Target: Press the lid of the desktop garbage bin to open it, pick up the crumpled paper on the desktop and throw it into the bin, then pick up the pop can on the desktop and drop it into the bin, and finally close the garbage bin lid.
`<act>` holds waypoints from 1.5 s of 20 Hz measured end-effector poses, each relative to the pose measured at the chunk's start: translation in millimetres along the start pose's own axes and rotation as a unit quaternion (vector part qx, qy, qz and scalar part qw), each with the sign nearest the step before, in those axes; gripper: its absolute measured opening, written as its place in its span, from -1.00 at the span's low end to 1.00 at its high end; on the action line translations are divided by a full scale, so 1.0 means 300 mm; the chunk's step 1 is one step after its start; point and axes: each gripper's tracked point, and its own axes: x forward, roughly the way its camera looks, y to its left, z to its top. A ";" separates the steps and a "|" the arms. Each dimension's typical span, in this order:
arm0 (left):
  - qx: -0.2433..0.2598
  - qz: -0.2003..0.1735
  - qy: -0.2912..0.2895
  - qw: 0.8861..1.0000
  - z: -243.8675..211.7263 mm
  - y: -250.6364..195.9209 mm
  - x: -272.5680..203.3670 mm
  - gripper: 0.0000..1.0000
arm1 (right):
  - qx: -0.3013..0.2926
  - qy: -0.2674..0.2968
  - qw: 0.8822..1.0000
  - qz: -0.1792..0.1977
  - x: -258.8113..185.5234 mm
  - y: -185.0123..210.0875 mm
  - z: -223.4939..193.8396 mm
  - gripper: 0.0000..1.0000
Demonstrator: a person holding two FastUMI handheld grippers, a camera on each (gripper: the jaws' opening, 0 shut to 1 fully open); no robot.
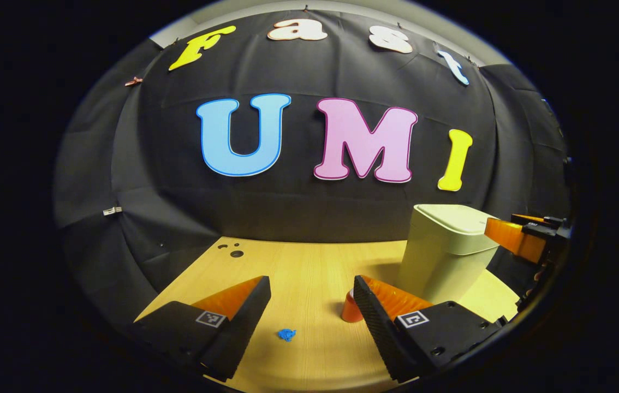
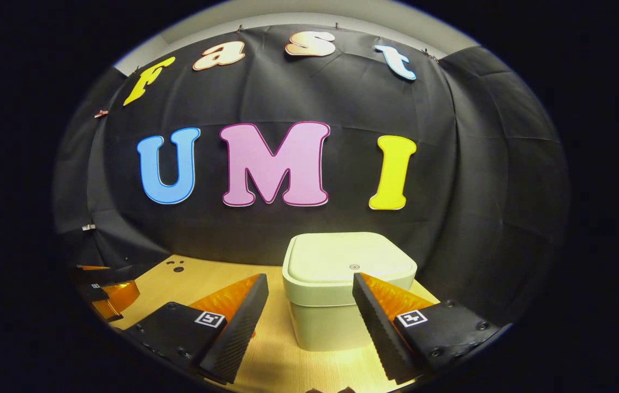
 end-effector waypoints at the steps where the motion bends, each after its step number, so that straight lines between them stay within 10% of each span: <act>1: 0.001 0.001 0.001 1.000 -0.007 -0.001 0.000 0.95 | 0.000 0.001 1.000 0.001 0.000 0.001 -0.004 0.95; 11: -0.005 0.009 0.006 1.000 -0.026 0.006 0.008 0.95 | -0.025 -0.006 1.000 0.013 -0.003 0.019 0.007 0.82; 25: -0.002 -0.006 -0.001 1.000 -0.013 -0.024 0.011 0.95 | -0.032 -0.015 0.999 0.017 0.014 0.023 0.052 -0.73; 30: -0.001 -0.008 0.004 1.000 -0.026 -0.027 0.016 0.96 | -0.040 -0.014 0.998 0.049 0.019 0.063 0.052 -0.87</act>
